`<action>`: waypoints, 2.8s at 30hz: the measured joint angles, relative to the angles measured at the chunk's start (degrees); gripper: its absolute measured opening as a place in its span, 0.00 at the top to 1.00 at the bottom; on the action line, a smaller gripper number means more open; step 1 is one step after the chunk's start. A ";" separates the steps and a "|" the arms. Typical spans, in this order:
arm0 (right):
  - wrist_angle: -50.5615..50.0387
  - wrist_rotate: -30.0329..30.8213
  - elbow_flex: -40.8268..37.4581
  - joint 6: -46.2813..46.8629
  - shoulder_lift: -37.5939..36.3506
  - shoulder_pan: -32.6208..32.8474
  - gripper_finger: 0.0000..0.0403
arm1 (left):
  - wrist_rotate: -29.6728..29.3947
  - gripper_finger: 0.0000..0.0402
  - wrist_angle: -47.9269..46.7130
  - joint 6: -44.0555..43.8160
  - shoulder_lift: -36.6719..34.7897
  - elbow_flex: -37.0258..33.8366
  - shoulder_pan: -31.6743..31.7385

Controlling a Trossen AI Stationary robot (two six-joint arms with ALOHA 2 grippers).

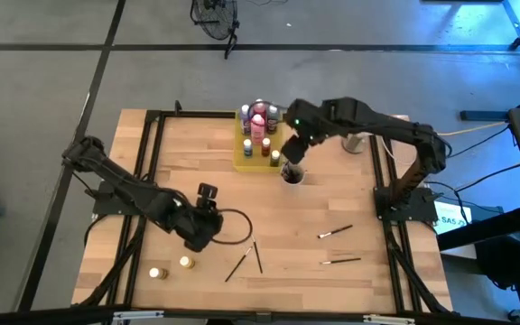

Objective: Pick & Place Paint Supplies
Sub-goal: Put the small light pink paint bottle into the yellow bin

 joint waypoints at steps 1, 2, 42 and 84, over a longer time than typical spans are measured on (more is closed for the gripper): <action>0.71 -0.45 0.00 -1.66 0.19 -1.26 0.63 | -0.05 0.64 0.01 0.52 -1.03 0.00 0.33; 1.83 -0.95 0.07 -3.25 0.46 -2.30 0.63 | -0.23 0.64 0.06 0.99 -2.12 0.00 0.74; -5.37 -5.59 19.87 -34.32 24.19 -12.00 0.63 | 46.30 0.64 9.46 33.24 -23.82 0.00 49.83; -0.99 -10.91 19.82 -33.19 34.72 -12.52 0.63 | 57.22 0.64 19.54 35.95 -25.54 -13.60 56.24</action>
